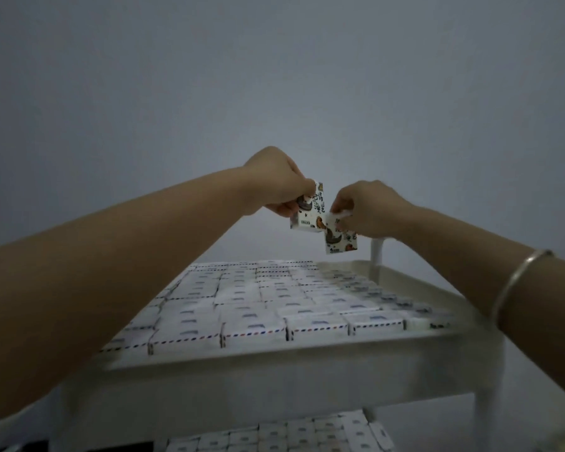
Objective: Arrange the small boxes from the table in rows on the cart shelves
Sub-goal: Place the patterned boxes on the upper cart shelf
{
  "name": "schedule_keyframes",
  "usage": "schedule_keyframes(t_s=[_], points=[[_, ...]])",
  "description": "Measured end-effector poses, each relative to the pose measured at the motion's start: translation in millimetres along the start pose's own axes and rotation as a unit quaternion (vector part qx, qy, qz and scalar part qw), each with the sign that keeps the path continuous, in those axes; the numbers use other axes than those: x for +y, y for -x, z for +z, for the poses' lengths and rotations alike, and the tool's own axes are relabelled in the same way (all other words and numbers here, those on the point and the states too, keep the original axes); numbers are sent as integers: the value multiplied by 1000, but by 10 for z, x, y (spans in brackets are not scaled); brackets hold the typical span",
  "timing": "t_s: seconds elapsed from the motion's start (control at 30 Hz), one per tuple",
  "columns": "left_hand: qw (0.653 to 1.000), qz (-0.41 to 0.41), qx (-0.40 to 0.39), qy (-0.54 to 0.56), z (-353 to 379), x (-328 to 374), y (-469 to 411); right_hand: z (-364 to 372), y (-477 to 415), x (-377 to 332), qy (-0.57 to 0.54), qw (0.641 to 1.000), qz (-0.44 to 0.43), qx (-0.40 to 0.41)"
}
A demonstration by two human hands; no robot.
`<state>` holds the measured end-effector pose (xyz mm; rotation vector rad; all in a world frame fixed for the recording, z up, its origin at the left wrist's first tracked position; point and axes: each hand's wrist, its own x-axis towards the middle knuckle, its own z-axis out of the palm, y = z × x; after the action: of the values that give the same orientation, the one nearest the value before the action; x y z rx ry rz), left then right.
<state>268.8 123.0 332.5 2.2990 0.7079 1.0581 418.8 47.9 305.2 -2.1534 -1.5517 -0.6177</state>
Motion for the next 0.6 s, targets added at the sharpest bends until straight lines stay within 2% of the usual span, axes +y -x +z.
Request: schedule_keyframes(t_s=[0.13,0.23,0.33,0.43,0.6], points=[[997,1,-6,-78,132,-94,-249,200,-146,21,40,995,12,-88],[988,6,-20,-152,218,-164,-391,284,-144,59,-42,986,36,-155],[978,9,-33,-204,318,-197,-477,331,-91,72,-124,962,64,-235],[970,25,-37,-239,407,-207,-540,346,-38,48,-133,954,90,-255],[934,41,-32,-354,584,-255,-616,385,7,33,-189,939,156,-242]])
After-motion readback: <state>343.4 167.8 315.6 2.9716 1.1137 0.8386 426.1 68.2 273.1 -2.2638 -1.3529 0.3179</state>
